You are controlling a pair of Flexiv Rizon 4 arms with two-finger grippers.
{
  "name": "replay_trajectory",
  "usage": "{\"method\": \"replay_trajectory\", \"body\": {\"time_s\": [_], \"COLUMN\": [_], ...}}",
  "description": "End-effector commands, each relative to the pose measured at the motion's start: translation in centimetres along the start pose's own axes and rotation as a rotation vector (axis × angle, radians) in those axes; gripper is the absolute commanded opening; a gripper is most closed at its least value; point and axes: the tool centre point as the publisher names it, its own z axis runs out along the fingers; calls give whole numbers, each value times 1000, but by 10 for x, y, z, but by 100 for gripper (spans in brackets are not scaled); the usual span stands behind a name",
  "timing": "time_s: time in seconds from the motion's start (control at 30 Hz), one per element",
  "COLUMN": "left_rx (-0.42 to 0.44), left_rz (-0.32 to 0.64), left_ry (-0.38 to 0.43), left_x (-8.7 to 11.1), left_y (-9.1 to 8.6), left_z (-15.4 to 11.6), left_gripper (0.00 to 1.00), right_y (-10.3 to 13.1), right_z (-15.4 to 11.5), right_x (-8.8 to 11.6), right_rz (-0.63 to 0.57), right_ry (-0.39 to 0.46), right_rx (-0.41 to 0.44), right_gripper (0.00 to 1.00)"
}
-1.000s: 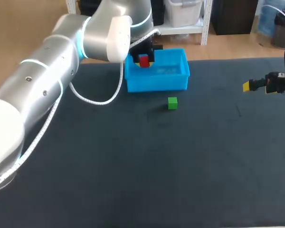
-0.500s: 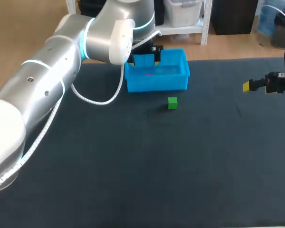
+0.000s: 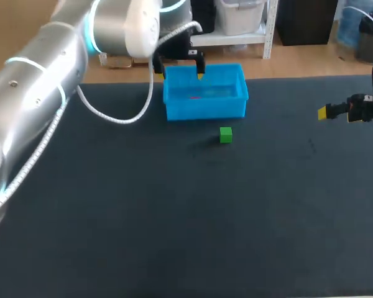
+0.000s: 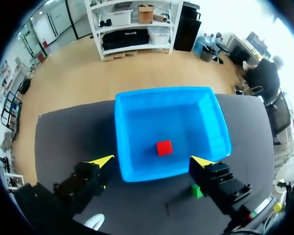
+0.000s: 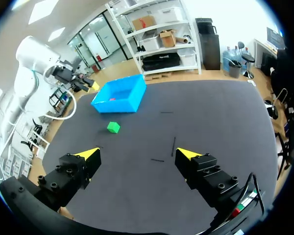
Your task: Use the left arm to pick the red cube and place it into the blue plastic box first, then use the right arm to grasp the green cube and put it into the same blue plastic box after the first action is fully finished.
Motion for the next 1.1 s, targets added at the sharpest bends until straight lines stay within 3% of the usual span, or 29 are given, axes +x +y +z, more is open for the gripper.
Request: {"method": "replay_trajectory", "body": {"time_s": [0.03, 0.6, 0.87, 1.1], "left_rx": [32, 104, 149, 159], "left_rz": [8, 7, 20, 14], "left_ry": [-59, -127, -228, -297], "left_x": [36, 138, 183, 202], "left_y": [26, 105, 123, 135], "left_z": [-33, -99, -108, -113], "left_gripper": [100, 100, 100, 100], "right_y": [0, 0, 0, 0], "right_z": [0, 0, 0, 0], "right_x": [0, 0, 0, 0], "right_rz": [0, 0, 0, 0], "right_ry": [0, 0, 0, 0], "right_rx": [1, 1, 1, 1], "right_gripper": [100, 100, 100, 100]}}
